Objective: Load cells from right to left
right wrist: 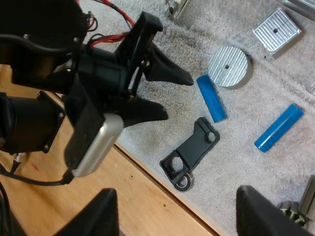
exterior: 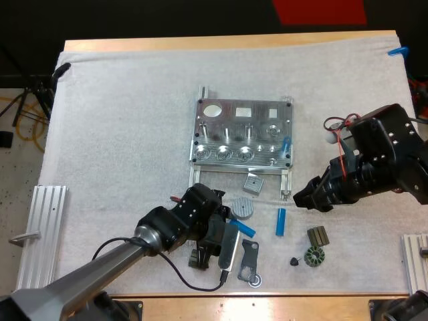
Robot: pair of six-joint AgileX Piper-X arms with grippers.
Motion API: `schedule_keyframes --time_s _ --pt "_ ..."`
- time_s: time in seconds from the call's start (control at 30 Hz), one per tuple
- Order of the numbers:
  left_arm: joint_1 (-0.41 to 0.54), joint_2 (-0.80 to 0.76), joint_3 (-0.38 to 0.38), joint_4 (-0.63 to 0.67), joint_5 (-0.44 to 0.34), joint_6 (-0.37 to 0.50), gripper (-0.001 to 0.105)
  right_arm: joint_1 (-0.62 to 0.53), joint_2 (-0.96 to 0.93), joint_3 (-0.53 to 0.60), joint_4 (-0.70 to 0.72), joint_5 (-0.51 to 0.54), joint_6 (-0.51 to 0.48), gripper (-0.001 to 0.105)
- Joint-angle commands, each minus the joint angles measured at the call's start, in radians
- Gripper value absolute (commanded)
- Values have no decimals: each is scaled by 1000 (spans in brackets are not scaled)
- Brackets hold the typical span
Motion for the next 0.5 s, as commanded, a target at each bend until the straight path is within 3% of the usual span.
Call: schedule_keyframes --time_s 0.0,0.47 --pt "0 22 -9 -20 11 20 58 -3 -8 -3 7 -13 -2 52" --pt "0 141 -10 -108 1 49 58 -3 -8 -3 7 -13 -2 52"
